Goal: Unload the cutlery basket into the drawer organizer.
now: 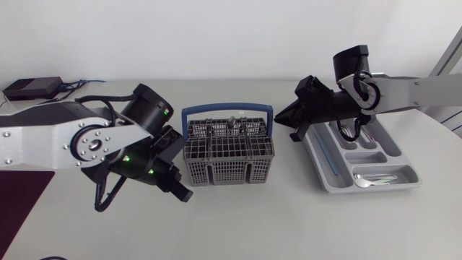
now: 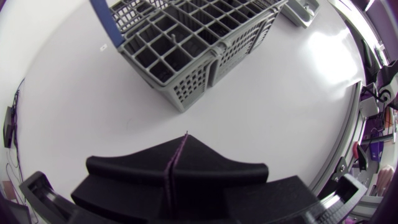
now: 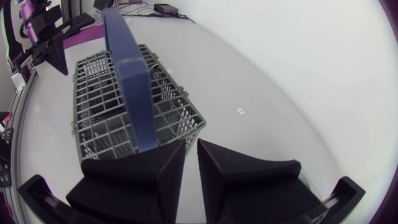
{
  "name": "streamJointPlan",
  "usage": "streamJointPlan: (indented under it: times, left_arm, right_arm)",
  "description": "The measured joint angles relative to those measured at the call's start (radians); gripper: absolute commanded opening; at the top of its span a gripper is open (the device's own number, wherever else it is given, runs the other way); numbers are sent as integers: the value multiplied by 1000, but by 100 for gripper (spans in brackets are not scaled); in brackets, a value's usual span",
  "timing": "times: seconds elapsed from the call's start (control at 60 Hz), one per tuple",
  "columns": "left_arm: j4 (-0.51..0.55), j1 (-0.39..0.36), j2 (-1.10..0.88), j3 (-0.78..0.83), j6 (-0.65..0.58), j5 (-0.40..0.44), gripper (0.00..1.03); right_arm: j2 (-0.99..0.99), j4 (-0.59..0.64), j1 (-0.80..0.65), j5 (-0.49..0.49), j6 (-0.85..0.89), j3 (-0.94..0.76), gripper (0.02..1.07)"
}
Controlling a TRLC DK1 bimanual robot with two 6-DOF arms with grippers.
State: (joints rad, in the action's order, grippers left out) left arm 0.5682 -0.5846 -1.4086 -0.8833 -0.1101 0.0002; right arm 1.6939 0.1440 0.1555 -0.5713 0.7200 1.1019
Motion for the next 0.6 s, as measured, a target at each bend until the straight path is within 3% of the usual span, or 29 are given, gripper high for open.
streamJointPlan:
  times: [0.25, 0.383, 0.6]
  left_arm:
    - [-54, -37, -56, 1, 0, 2, 7]
    - [-79, 8, -91, 1, -6, 2, 7]
    - [-143, 93, -115, -2, -32, 3, 7]
  right_arm:
    - [75, -9, 4, -58, -52, 80, 15]
    - [77, 19, 17, -140, -62, 82, 15]
    - [50, 68, 40, -168, -29, 47, 15]
